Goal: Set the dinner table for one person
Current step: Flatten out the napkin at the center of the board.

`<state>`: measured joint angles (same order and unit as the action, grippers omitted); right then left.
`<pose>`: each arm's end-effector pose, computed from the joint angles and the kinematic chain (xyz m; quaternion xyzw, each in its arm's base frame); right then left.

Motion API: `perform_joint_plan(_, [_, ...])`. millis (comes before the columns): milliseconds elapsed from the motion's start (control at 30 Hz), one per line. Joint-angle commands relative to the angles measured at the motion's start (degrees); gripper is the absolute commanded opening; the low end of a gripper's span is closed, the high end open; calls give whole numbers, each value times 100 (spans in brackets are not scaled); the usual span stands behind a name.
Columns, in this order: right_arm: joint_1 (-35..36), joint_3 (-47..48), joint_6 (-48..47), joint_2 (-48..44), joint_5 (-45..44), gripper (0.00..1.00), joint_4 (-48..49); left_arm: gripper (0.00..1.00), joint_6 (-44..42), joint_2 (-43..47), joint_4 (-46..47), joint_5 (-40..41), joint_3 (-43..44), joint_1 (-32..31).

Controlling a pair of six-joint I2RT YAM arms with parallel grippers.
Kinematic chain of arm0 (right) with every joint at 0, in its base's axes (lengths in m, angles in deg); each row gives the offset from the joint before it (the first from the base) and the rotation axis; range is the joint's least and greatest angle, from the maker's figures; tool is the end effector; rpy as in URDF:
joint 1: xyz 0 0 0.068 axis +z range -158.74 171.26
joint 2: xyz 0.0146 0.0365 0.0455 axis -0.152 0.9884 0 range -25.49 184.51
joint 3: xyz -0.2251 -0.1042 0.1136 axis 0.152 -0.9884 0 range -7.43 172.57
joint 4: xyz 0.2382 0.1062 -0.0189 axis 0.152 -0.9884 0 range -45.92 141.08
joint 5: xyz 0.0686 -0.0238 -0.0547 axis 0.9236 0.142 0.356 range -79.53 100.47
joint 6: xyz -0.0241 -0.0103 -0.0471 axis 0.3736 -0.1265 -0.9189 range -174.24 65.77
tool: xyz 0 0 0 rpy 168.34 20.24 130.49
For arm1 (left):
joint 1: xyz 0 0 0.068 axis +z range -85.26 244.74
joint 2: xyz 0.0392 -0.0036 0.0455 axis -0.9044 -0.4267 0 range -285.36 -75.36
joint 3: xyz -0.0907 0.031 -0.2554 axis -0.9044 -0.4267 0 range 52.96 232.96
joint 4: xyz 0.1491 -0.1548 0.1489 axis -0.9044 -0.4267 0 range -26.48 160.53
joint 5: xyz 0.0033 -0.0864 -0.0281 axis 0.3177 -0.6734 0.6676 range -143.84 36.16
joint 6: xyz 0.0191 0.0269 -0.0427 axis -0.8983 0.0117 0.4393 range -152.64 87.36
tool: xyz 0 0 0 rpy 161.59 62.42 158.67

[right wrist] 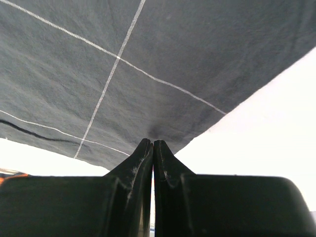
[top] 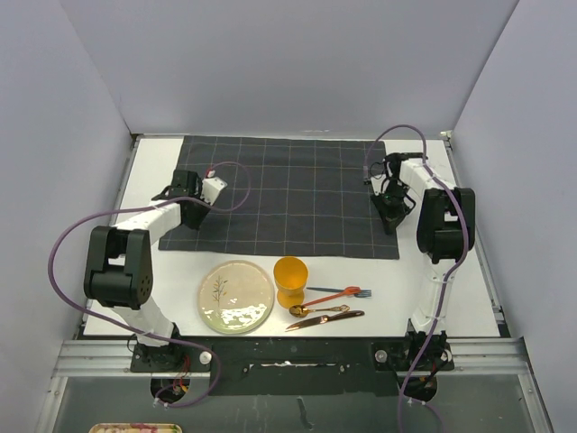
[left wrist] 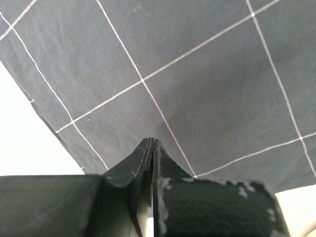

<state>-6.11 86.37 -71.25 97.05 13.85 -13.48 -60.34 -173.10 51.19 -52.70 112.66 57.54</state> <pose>0.3989 0.0203 0.1616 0.1697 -0.9846 -0.0329 0.0249 0.3419 -0.0425 0.1790 0.2852 0.9163 0.0594 0.2747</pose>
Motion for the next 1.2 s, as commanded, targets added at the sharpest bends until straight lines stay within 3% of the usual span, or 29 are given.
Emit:
perform_joint_plan(0, [-51, 394, 111, -233, -56, 0, 14, 0, -167, 412, 265, 131, -185, -3])
perform_joint_plan(333, [-72, 694, 93, -32, -3, 0, -39, 0, -333, 213, 498, 298, -347, 131])
perform_joint_plan(1167, [113, 1281, 215, 449, 354, 0, -175, 0, -362, -133, -18, 281, -102, 90])
